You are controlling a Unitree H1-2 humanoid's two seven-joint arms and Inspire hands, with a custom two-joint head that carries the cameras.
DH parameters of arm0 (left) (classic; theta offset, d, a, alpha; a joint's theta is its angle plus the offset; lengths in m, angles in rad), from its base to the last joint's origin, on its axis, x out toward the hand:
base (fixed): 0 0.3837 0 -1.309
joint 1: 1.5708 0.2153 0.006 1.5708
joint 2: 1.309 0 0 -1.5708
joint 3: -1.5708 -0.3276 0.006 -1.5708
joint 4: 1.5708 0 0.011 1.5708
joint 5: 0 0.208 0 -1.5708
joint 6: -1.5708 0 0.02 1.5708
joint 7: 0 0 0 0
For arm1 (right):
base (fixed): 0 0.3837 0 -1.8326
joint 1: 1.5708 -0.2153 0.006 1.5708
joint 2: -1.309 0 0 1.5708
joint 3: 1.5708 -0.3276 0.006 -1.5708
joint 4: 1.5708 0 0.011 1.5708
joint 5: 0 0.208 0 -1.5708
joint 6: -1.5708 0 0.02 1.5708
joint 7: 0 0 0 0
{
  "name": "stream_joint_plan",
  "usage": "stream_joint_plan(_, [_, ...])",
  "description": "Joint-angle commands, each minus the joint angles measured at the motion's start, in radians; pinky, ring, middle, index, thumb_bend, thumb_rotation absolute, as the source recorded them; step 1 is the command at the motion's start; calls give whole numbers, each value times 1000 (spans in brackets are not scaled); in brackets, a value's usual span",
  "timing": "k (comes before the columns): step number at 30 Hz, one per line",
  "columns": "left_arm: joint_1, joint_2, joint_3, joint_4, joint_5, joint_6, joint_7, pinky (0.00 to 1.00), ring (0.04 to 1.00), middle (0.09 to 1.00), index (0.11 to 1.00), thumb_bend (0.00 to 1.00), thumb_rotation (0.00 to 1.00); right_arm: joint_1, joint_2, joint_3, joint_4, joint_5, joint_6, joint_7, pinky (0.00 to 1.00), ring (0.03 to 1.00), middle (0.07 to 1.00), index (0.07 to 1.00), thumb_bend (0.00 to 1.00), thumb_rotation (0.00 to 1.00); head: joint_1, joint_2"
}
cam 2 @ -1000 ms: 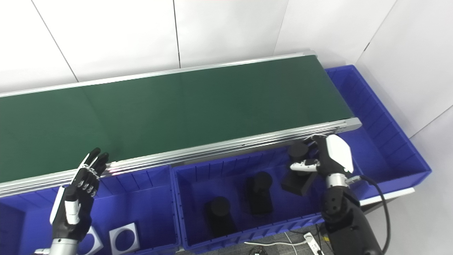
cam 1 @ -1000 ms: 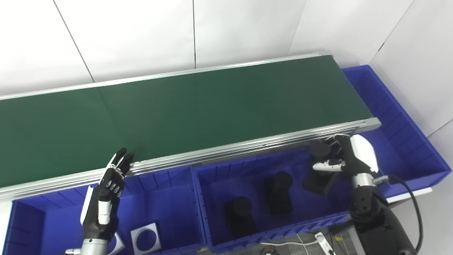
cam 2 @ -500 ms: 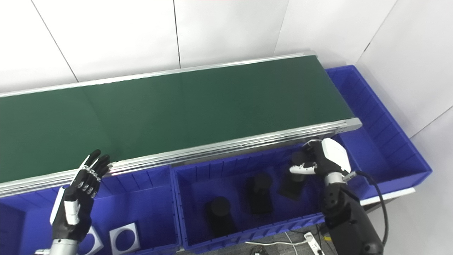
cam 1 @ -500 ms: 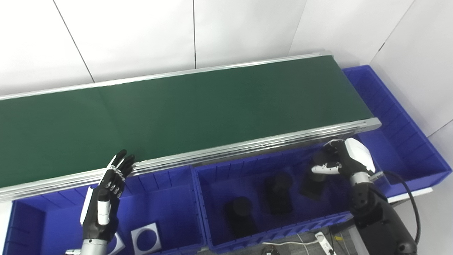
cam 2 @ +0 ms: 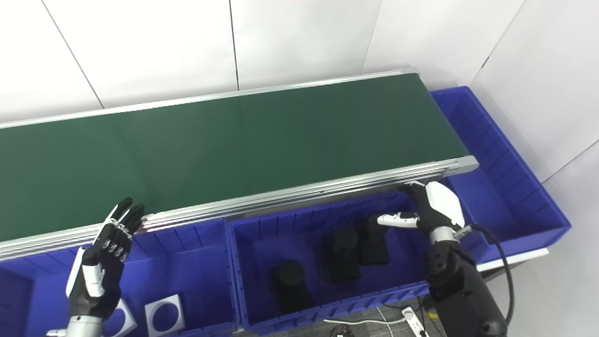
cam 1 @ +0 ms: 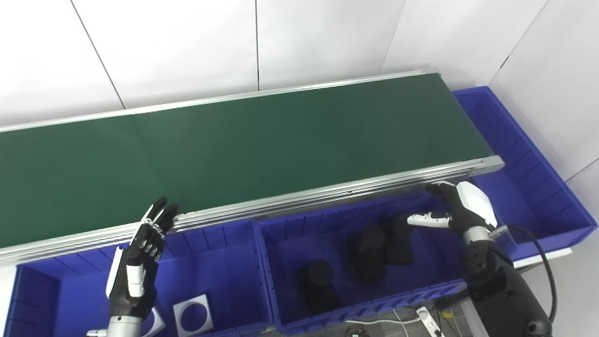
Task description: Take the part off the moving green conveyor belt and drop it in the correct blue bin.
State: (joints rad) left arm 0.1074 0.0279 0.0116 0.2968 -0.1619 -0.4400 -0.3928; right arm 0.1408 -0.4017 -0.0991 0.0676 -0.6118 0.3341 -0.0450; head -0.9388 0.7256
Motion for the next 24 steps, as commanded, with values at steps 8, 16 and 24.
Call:
stream_joint_plan(8, [-18,-5,14,-11,-2,-30,-33,944,910,870,904,844,964,4,37,-10,-162,24,-92,-105,362,432,500,628,859,439,3,2])
stream_joint_plan(16, [-20,-4,15,-3,-5,-30,-38,948,910,868,901,843,964,-9,138,29,-451,41,-101,-97,393,478,560,628,840,527,1,-5])
stream_joint_plan(24, [-20,-5,13,-2,-5,-30,-33,965,915,872,907,830,973,-31,194,55,-577,75,-159,-89,412,500,583,632,857,583,14,-10])
